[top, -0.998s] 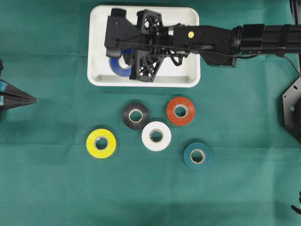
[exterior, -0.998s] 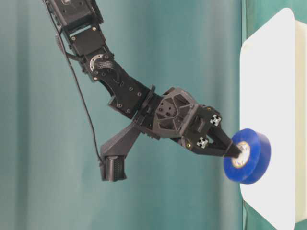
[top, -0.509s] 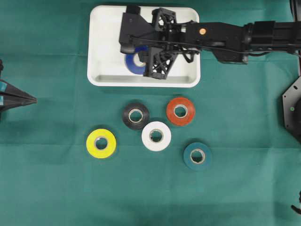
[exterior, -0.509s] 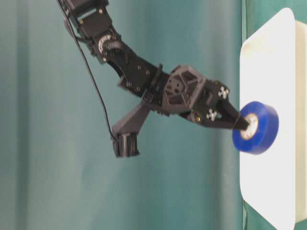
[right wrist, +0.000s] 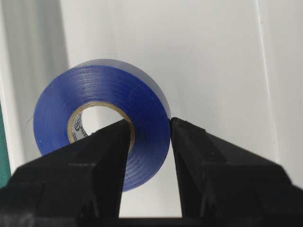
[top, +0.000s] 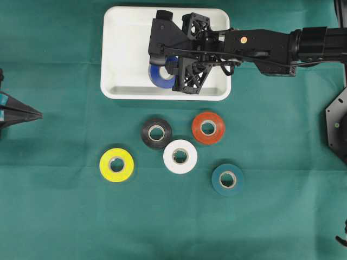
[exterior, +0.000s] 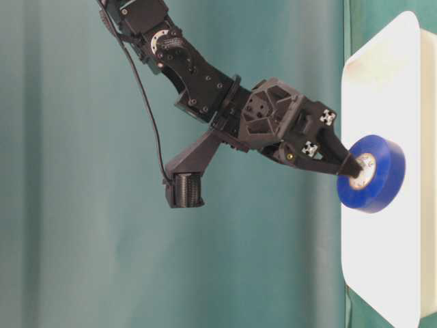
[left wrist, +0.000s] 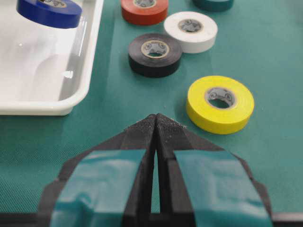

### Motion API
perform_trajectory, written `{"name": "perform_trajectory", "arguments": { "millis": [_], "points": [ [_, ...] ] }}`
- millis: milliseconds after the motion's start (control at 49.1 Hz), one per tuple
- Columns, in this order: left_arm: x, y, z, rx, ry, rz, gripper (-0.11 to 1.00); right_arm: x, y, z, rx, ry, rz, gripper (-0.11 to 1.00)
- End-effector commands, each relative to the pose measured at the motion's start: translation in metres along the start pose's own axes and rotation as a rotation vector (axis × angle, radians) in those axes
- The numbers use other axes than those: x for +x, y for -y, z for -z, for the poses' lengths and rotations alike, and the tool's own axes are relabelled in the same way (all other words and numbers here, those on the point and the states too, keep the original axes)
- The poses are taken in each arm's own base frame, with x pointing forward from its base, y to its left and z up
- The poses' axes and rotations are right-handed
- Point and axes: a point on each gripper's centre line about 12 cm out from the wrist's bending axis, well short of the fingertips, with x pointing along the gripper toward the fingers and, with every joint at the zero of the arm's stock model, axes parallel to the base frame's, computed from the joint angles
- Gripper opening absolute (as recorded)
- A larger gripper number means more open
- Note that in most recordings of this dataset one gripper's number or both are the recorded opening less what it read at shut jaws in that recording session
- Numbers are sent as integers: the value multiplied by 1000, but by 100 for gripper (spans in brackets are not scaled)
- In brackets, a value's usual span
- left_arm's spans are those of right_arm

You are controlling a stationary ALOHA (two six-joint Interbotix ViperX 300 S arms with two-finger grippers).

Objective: Put the tape into the white case with the right arm.
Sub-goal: 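Lift the blue roll and carry it up into the white tray, then open the right gripper to release the blue roll in the tray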

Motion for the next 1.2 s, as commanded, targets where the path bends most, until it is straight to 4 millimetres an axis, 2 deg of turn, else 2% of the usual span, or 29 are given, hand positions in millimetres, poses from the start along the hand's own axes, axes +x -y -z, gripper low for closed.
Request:
{"name": "perform_trajectory", "arguments": {
  "millis": [0,306,387,530,652,917,1182],
  "points": [
    [1,1,-3,-1,6,3,0,-9,2,-9,1,38,2,1],
    [1,0,-3,-1,5,3,0,-7,2,-7,2,30,2,2],
    [1,1,-3,-1,6,3,0,-6,2,-6,0,27,2,16],
    [1,1,-3,-1,6,3,0,-6,1,-3,0,18,1,56],
    [1,1,-3,-1,6,3,0,-6,2,2,0,9,2,44],
    [1,1,-3,-1,6,3,0,-31,3,18,1,14,1,44],
    [1,1,-3,-1,6,3,0,-65,4,55,4,31,-9,44]
  ]
}}
